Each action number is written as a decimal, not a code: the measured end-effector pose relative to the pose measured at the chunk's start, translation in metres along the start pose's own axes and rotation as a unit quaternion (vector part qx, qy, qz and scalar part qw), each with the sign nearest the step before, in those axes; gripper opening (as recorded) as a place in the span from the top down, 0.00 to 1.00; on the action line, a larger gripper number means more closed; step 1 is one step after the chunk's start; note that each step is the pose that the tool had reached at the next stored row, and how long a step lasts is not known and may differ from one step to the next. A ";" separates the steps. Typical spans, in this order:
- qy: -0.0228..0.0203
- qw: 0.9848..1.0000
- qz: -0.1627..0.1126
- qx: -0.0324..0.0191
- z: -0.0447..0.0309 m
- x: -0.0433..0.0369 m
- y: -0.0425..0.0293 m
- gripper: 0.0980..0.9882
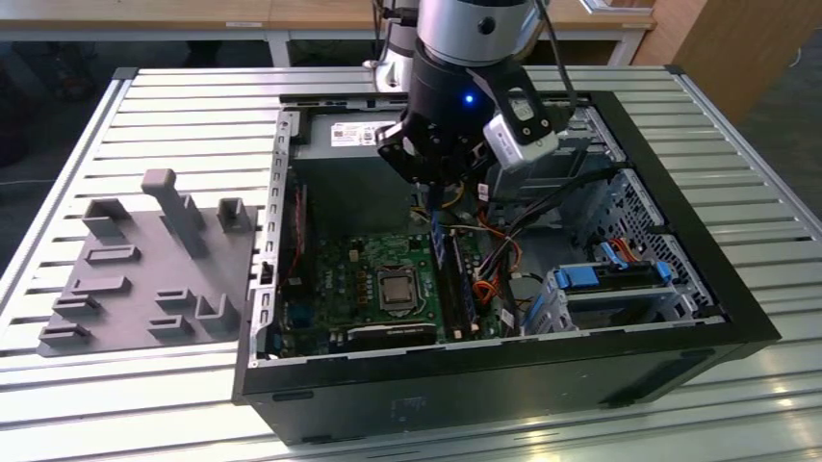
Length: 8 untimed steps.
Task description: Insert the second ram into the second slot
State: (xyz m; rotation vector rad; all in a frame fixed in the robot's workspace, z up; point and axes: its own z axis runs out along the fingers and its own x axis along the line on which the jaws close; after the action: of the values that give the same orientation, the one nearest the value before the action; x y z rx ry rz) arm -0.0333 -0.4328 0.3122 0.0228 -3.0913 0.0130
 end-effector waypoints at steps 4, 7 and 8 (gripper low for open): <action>-0.001 1.000 0.000 0.000 0.0034 -0.0007 0.0000 0.98; -0.001 1.000 0.000 0.000 0.0044 -0.0015 0.0000 0.98; -0.001 1.000 0.000 0.000 0.0044 -0.0016 0.0000 0.98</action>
State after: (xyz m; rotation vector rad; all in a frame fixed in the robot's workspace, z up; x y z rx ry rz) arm -0.0319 -0.4328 0.3078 0.0225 -3.0925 0.0136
